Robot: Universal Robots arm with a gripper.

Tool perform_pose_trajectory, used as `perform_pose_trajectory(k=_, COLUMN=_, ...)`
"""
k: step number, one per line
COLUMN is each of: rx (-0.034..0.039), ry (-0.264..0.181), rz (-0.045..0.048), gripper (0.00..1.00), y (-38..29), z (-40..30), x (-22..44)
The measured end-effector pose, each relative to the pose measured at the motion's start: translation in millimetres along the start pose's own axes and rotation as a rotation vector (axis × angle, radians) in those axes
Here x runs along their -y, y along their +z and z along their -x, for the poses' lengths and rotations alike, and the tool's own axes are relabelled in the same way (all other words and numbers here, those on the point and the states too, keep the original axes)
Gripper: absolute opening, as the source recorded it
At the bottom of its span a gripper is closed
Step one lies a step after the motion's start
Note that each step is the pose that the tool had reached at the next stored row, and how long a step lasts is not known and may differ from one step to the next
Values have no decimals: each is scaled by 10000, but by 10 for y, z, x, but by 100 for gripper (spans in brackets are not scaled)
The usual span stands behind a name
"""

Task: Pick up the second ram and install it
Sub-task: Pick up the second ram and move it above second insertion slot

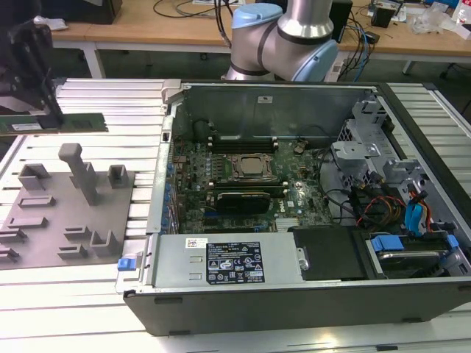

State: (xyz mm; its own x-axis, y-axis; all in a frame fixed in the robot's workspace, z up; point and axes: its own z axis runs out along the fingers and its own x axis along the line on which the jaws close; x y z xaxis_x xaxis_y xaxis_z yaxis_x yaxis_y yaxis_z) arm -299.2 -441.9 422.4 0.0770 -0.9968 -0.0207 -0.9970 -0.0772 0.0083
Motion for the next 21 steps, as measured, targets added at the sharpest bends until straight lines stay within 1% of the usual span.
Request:
perform_pose_trajectory(k=1, rx=0, ry=-1, rz=0, gripper=14, y=-1, z=-1, x=59)
perform_pose_trajectory(k=3, rx=0, ry=-1, rz=0, gripper=14, y=-1, z=-1, x=117)
perform_pose_trajectory(k=6, rx=0, ry=0, rz=2, gripper=14, y=-2, z=-3, x=256)
perform_pose_trajectory(k=8, rx=1, ry=0, rz=4, gripper=14, y=-2, z=-4, x=333)
perform_pose_trajectory(k=10, rx=0, ry=0, rz=14, gripper=14, y=-4, z=-1, x=440)
perform_pose_trajectory(k=11, rx=1, ry=1, rz=21, gripper=14, y=-4, z=5, x=511)
perform_pose_trajectory(k=14, rx=2, ry=0, rz=37, gripper=14, y=-5, z=22, x=663)
perform_pose_trajectory(k=17, rx=4, ry=0, rz=54, gripper=14, y=-6, z=43, x=843)
perform_pose_trajectory(k=18, rx=4, ry=2, rz=61, gripper=14, y=-7, z=50, x=920)
perform_pose_trajectory(k=19, rx=5, ry=2, rz=64, gripper=14, y=-7, z=53, x=963)
perform_pose_trajectory(k=20, rx=5, ry=2, rz=66, gripper=14, y=-7, z=55, x=992)
perform_pose_trajectory(k=21, rx=5, ry=1, rz=72, gripper=14, y=-8, z=60, x=1054)
